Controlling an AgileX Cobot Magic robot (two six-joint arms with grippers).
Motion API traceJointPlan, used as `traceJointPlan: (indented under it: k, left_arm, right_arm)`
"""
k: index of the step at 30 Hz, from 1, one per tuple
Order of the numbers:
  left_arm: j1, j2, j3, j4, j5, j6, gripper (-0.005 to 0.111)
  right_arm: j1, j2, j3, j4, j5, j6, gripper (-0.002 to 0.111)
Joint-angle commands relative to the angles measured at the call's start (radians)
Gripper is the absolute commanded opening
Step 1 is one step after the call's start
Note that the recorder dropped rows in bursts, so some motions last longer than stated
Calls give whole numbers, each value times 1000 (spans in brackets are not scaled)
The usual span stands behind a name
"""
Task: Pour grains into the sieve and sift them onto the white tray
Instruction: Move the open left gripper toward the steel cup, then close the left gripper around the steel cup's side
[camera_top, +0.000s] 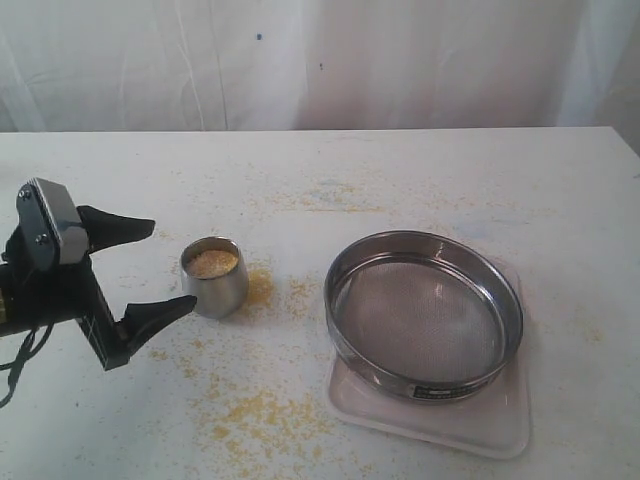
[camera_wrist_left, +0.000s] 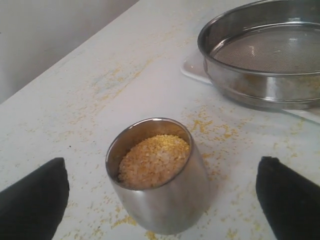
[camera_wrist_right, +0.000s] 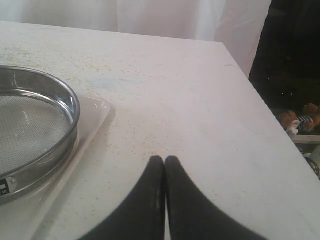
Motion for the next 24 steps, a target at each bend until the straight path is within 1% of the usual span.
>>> traceJointPlan:
  k: [1,5,9,12,16,24]
  left_arm:
    - [-16,45,1,-133,-17,34,105]
    - [-16,90,-62,-76,-17,20,105]
    - [-16,136,-148,-15,-17,-47,105]
    - [-16,169,-189,18,-17,-94,105]
    - [-17,212,-225,57,-17,-130,105]
    - [-50,277,-261,77,-17,-125,105]
  right_arm:
    - [0,-4,-1,-6,-2,7,0]
    - [0,-4,-1,-6,-2,7,0]
    - [0,-4,-1,-6,-2,7,0]
    - [0,-4,-1,-6,-2,7,0]
    - [0,-4,-1,-6,-2,7,0]
    - [0,-4,-1,-6,-2,7,0]
